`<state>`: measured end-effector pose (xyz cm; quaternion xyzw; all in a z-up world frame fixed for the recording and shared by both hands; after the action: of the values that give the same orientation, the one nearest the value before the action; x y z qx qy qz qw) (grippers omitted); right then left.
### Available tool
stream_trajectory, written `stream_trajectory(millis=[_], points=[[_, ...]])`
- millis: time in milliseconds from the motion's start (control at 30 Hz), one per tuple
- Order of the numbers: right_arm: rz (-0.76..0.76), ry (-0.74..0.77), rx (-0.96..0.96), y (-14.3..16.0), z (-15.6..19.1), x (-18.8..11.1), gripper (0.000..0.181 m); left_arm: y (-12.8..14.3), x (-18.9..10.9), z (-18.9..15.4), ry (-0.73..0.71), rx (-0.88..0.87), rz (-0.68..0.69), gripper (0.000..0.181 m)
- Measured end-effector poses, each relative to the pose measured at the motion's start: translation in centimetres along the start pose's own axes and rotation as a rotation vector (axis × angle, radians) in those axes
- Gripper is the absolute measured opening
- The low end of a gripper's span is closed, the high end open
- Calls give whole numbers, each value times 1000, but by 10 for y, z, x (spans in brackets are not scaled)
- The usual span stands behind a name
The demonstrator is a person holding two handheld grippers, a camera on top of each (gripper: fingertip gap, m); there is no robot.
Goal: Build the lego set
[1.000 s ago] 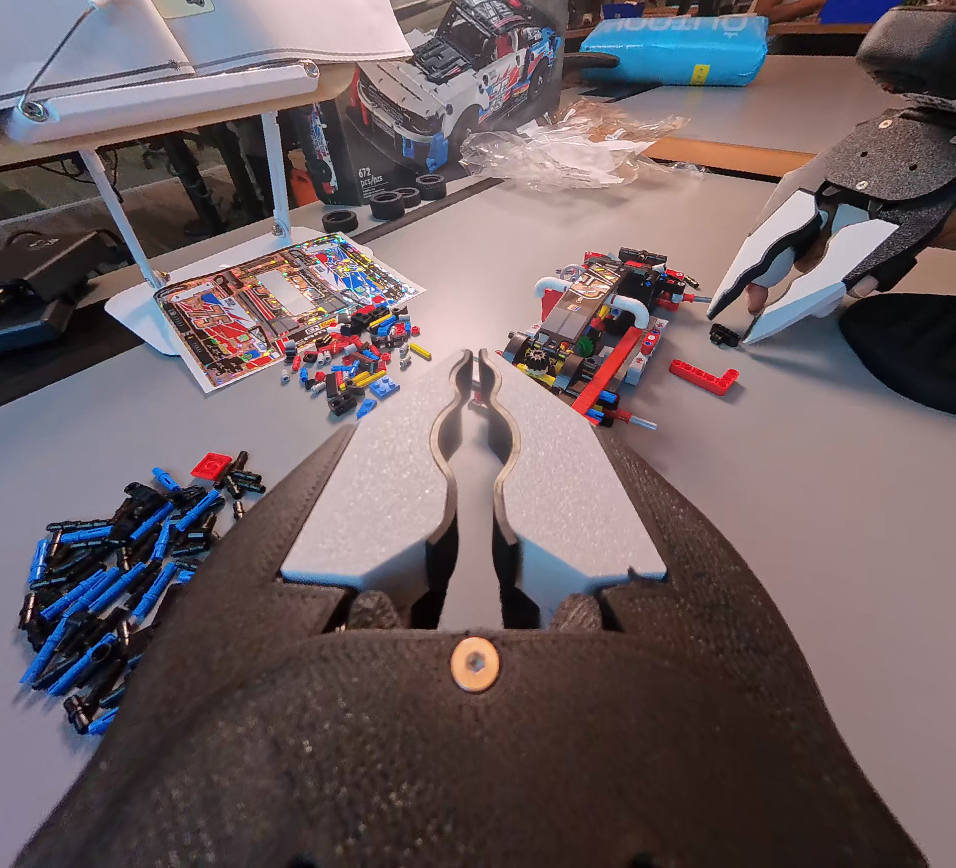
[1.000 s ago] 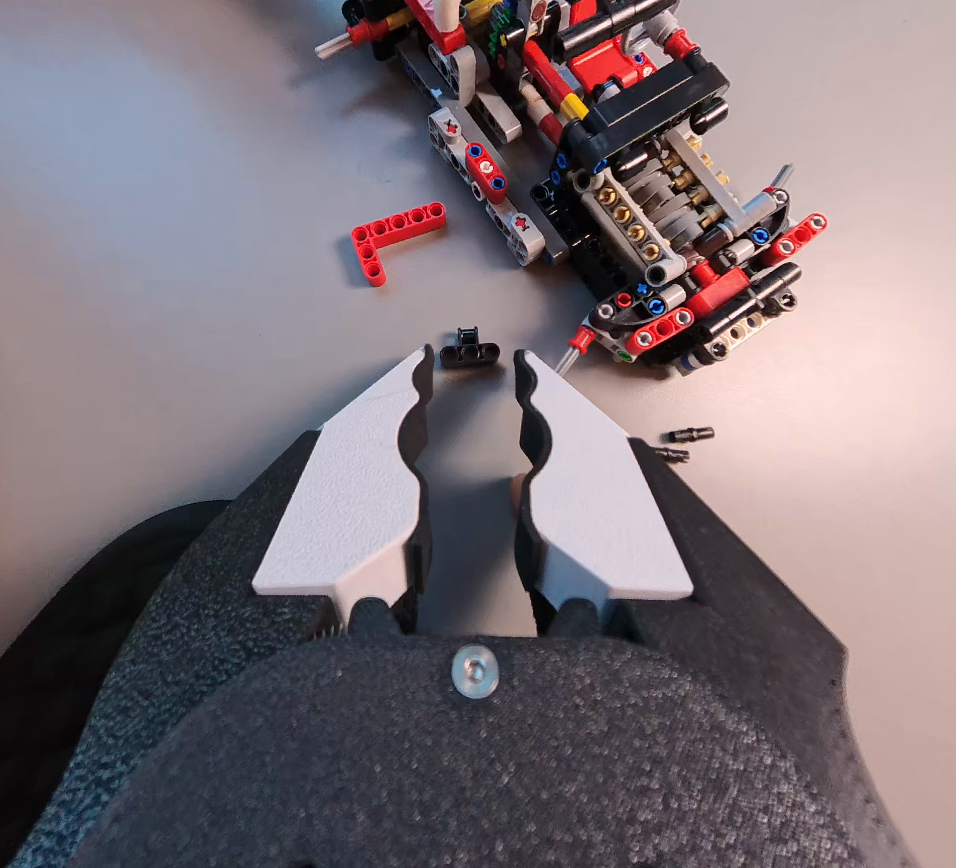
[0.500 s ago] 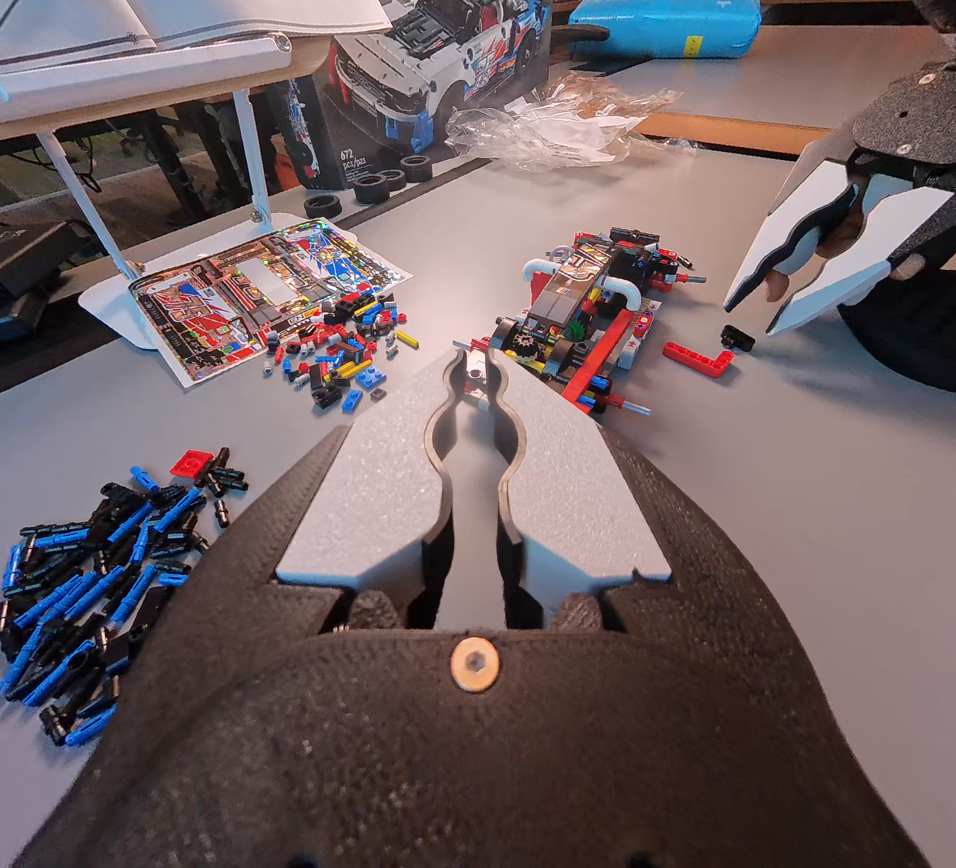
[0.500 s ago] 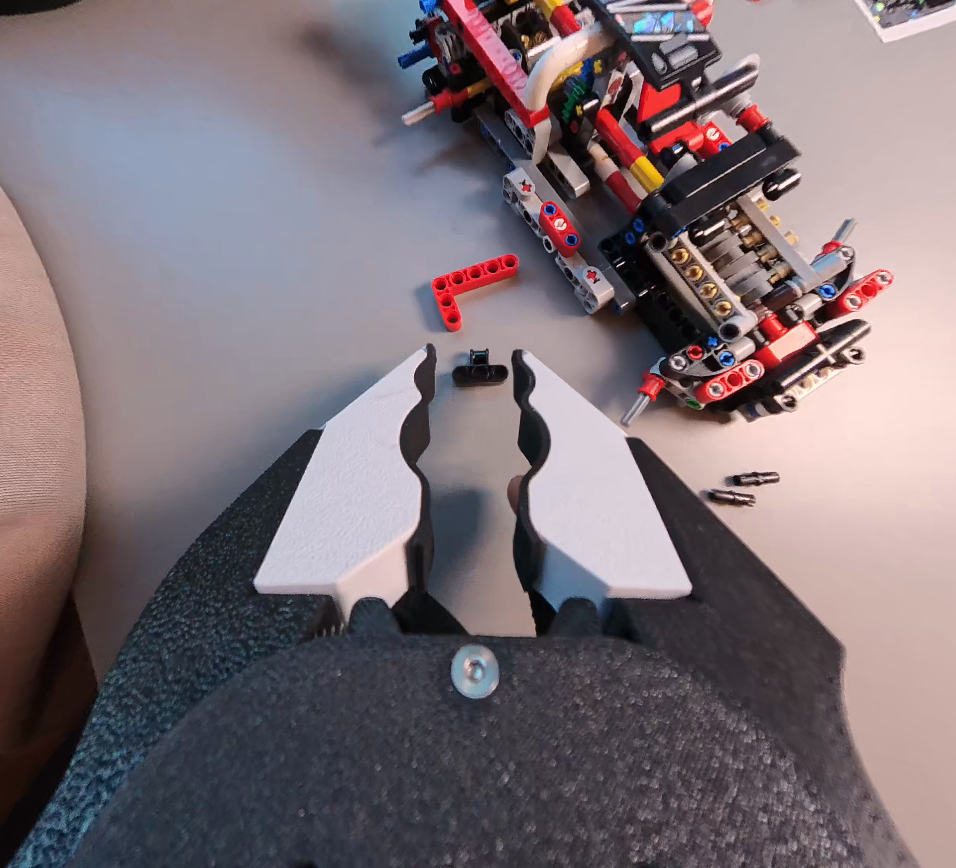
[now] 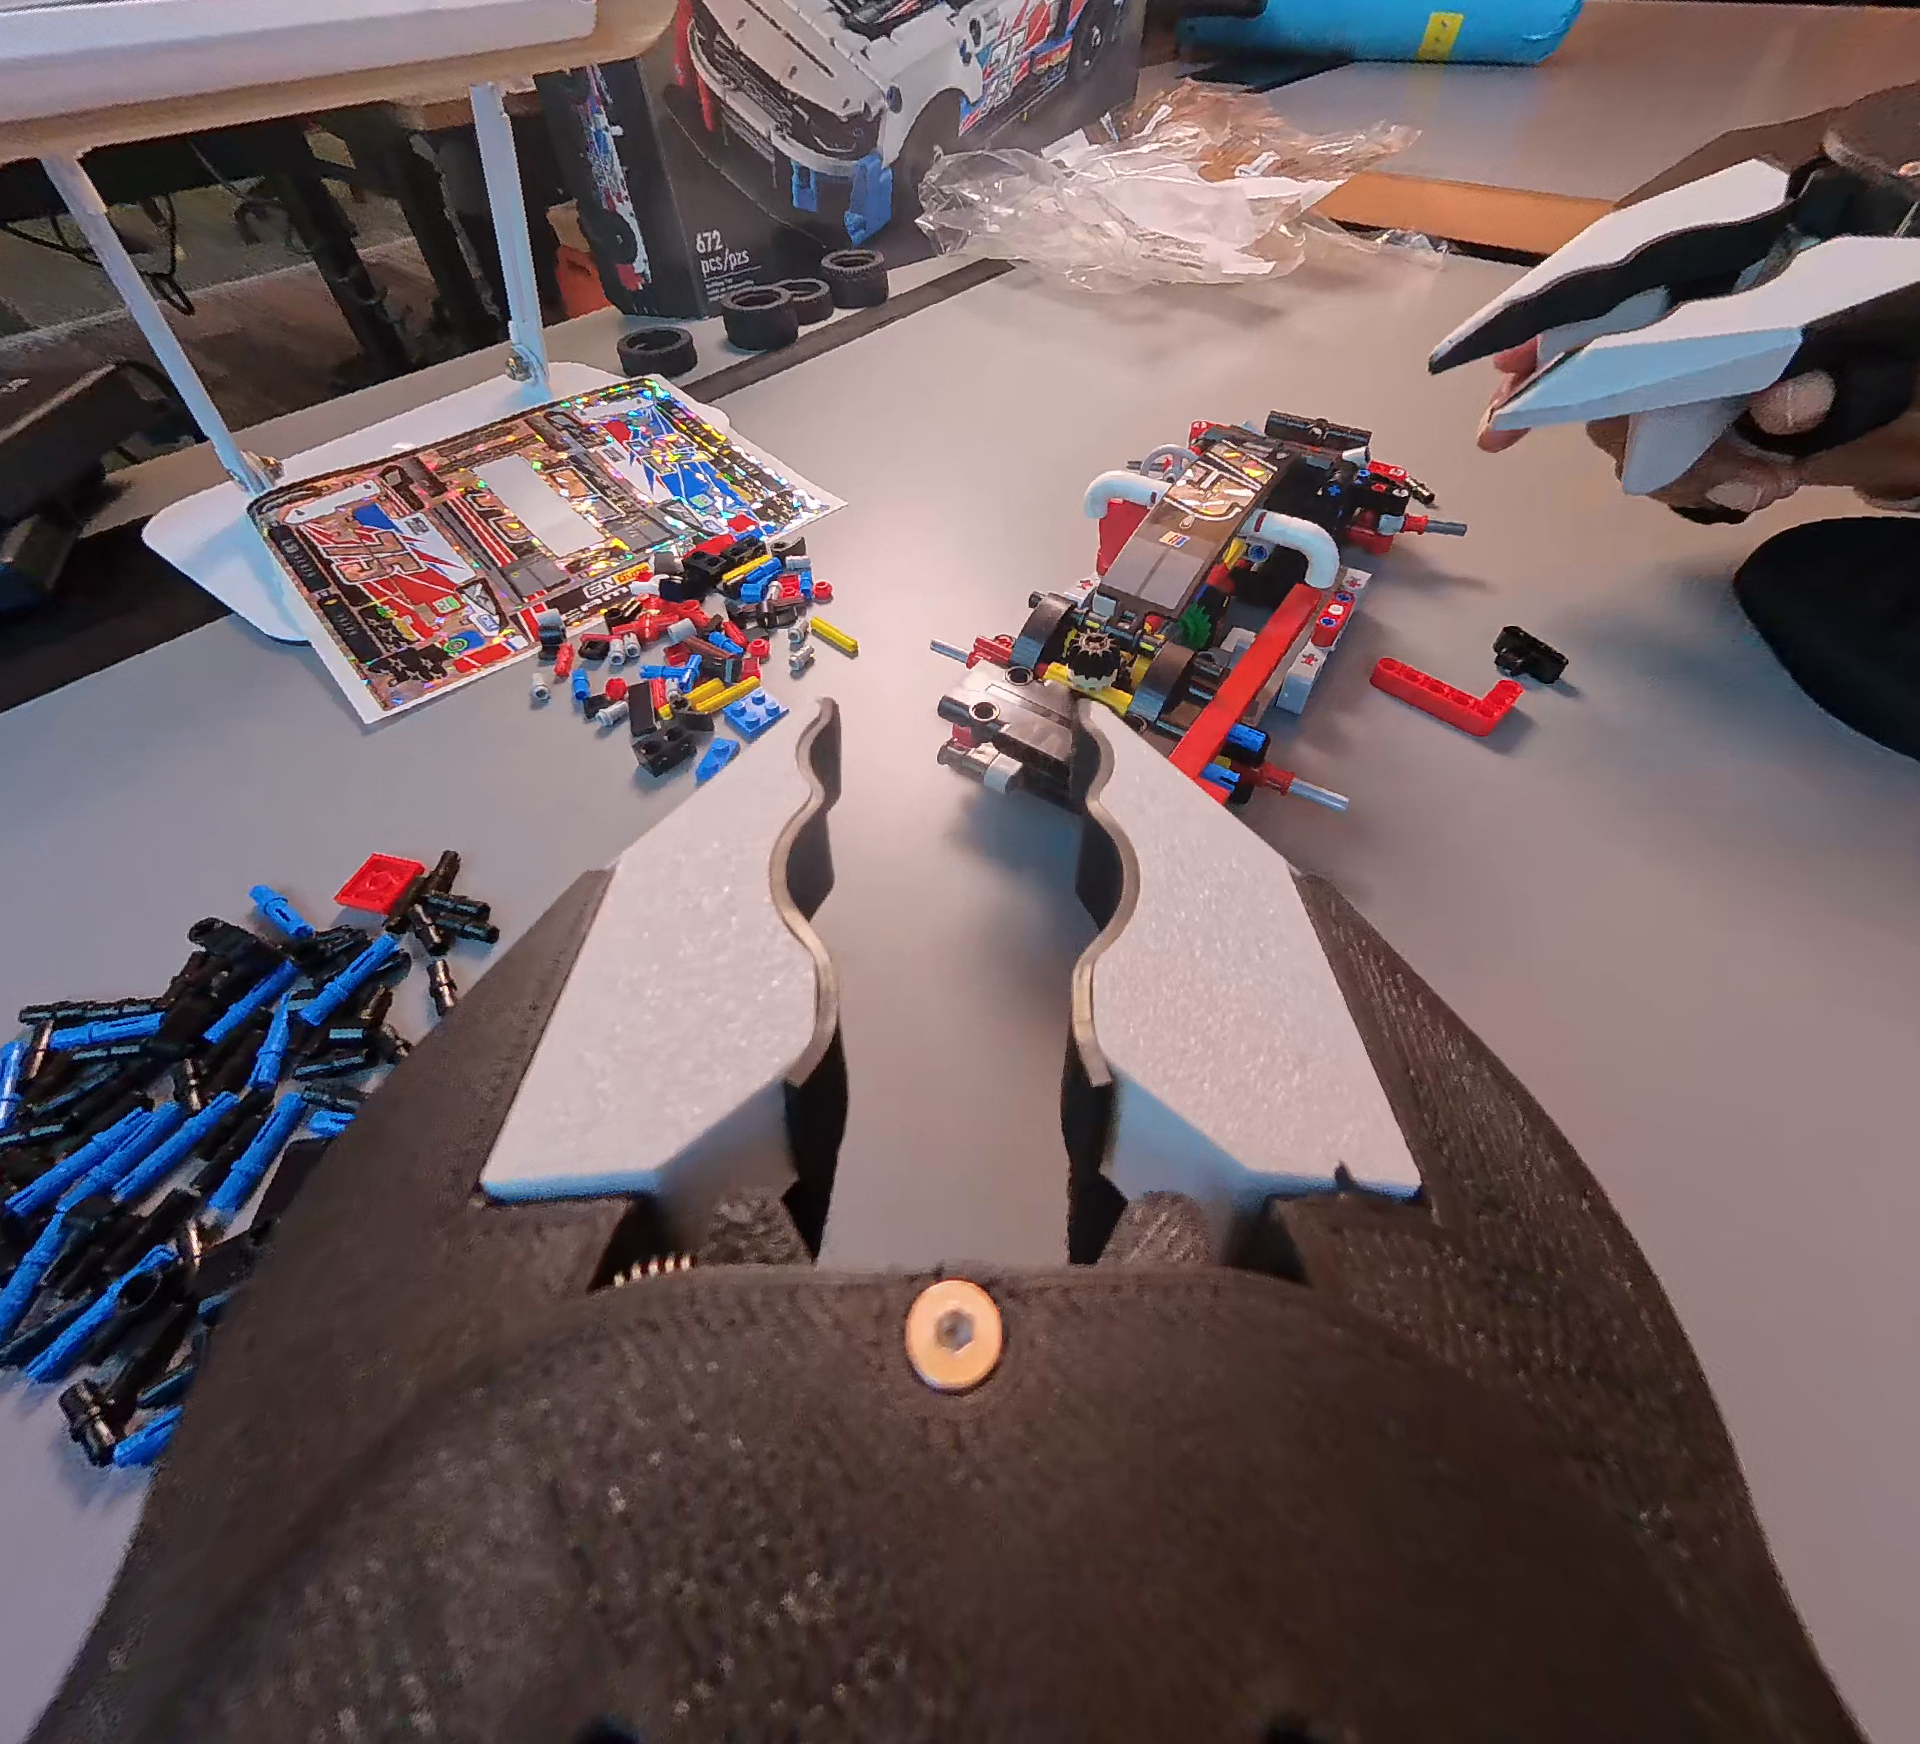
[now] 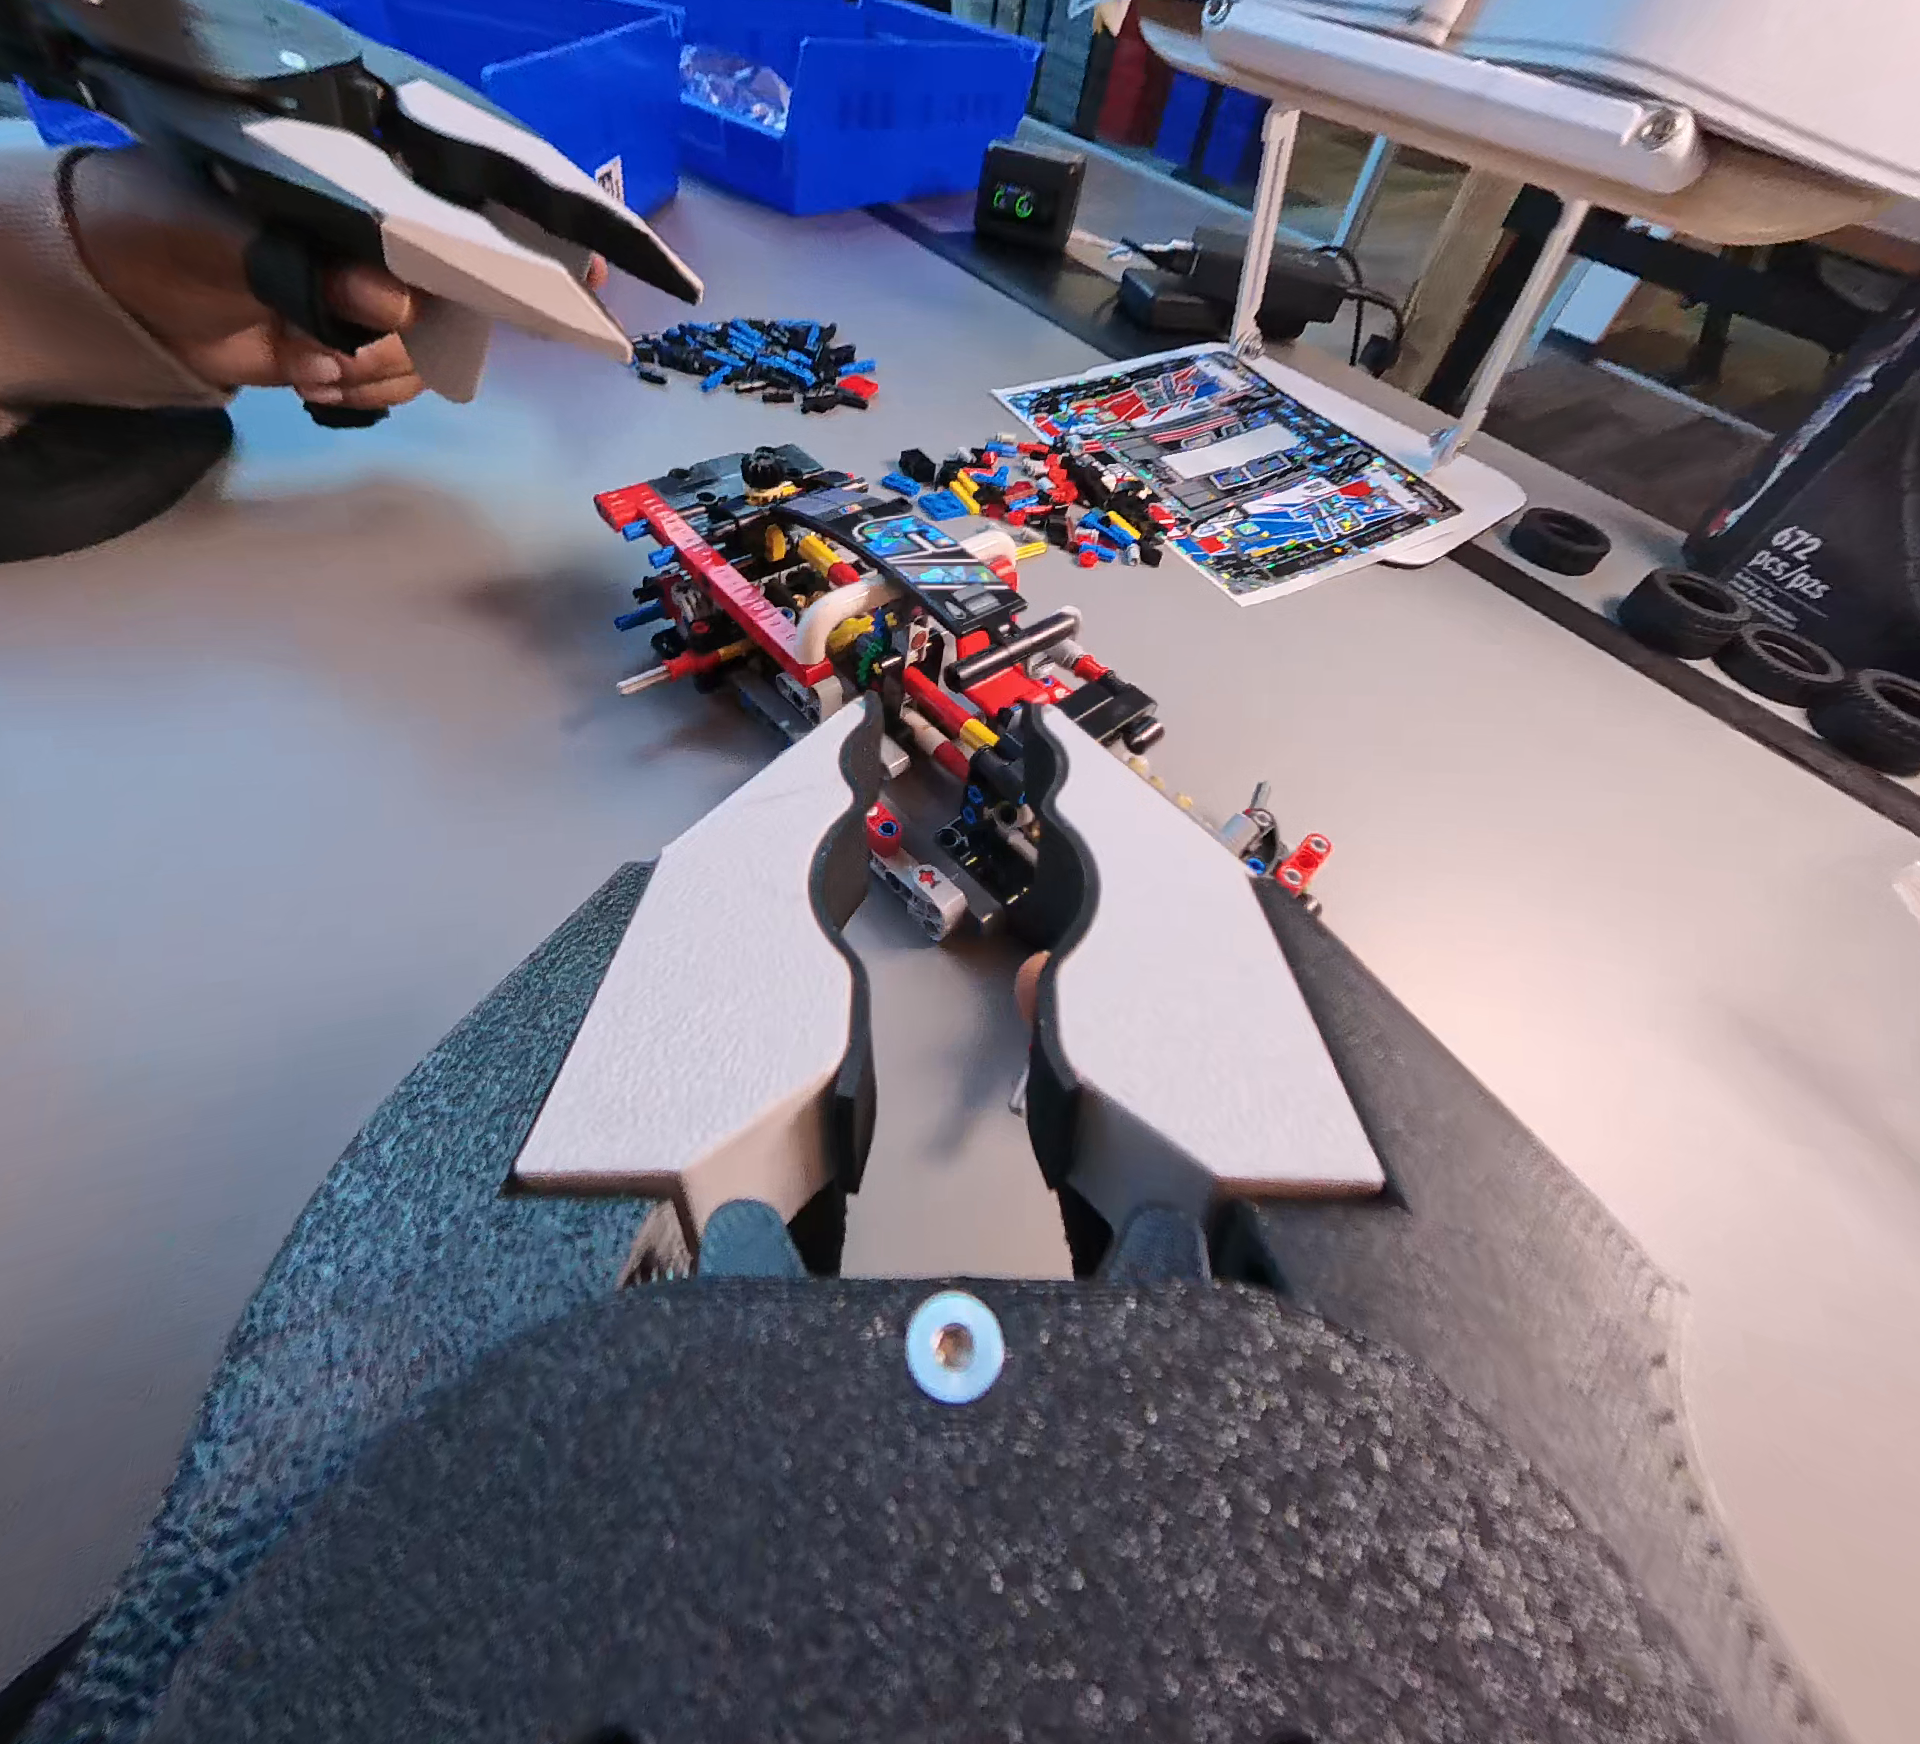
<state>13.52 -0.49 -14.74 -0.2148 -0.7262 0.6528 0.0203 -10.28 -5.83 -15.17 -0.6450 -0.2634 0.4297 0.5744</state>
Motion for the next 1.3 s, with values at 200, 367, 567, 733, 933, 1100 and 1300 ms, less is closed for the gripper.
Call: stream_trajectory(millis=[200,367,567,733,933,1100,1300], points=[[-73,83,42,0,-16,-9,22,7,7,-1,24,-20,21,48],[-90,102,75,3,-23,-11,22,5,8,-2,26,-20,5,49],[-81,109,75,6,-25,-9,21,7,8,-2,34,-14,15,50],[-79,97,71,6,-24,-8,20,15,14,-11,96,-2,69,55],[134,-214,-19,16,13,-11,20,13,16,-30,134,77,77,54],[387,-367,-86,29,42,-11,21,12,17,-50,209,124,75,44],[619,-413,-216,46,62,15,21,14,17,-63,227,189,90,40]])
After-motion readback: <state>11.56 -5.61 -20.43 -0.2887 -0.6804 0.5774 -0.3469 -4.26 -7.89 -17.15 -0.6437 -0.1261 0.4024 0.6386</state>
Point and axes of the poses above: each gripper's, where its closed fingertips meet, x out along the fingers, y out of its underside, z = x × y across the jaws, the point moved 4 cm from there along -x, back along the fingers
